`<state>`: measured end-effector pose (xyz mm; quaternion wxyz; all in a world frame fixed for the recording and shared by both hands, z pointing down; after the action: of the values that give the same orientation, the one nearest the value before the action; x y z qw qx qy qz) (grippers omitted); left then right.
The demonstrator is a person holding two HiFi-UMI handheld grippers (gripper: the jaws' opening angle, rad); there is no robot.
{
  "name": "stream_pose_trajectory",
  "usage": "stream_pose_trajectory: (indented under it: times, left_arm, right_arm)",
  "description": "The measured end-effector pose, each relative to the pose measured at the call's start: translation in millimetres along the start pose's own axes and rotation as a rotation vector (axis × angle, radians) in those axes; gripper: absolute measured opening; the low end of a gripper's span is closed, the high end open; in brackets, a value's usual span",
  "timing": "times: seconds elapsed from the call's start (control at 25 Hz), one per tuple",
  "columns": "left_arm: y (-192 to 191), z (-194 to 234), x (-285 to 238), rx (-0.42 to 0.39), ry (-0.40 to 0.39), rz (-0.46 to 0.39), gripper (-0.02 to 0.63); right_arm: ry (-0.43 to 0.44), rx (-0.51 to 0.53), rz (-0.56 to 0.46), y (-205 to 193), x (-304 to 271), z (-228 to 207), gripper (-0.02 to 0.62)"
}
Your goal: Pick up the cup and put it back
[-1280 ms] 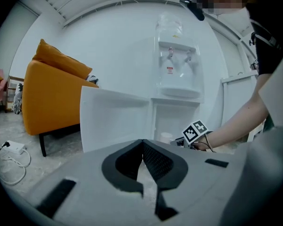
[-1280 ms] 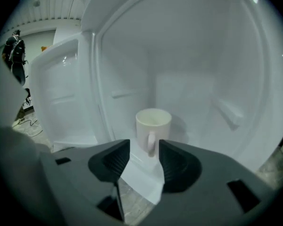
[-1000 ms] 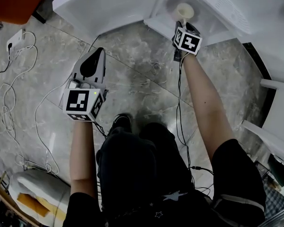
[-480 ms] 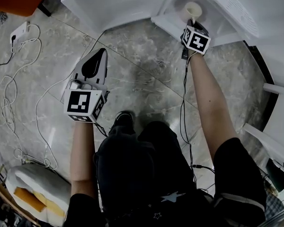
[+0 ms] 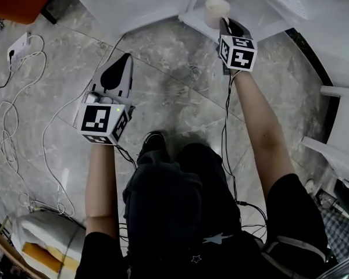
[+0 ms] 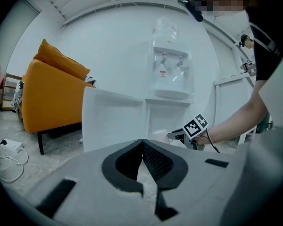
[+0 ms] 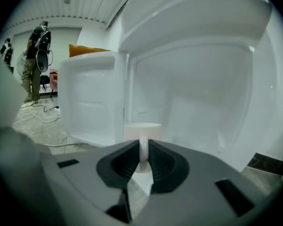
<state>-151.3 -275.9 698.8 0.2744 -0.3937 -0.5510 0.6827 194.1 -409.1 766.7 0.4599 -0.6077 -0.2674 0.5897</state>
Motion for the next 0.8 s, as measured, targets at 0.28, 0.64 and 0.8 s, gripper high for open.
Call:
stream_pose_trajectory:
  times: [0.28,0.64,0.8]
  left_arm:
    - [28.6,-25.3,28.6,0.024,-0.041,0.105,0.011]
    - [161.0,-95.2,90.7,-0.023,-0.095,0.191,0.011]
    - [225.5,-137.0,139.8,-0.027,-0.07,0.169,0.011]
  right_arm:
    - [0.068,-0.036,-0.081,39.4,87.4,21.8,0.046]
    - [0.132,-0.056,-0.094,132.0,242.6,23.4,0.044]
    - [0.154,-0.076,-0.129,182.7,332.5,18.9,0.044]
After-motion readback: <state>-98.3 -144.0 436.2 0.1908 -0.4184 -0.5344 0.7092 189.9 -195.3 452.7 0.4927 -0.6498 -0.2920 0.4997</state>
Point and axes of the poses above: the fingertips, and each gripper's own axes: x backward along the fingers, z to its left, y out of its top, the point moved 9 cm from there along x, backward along the fingers
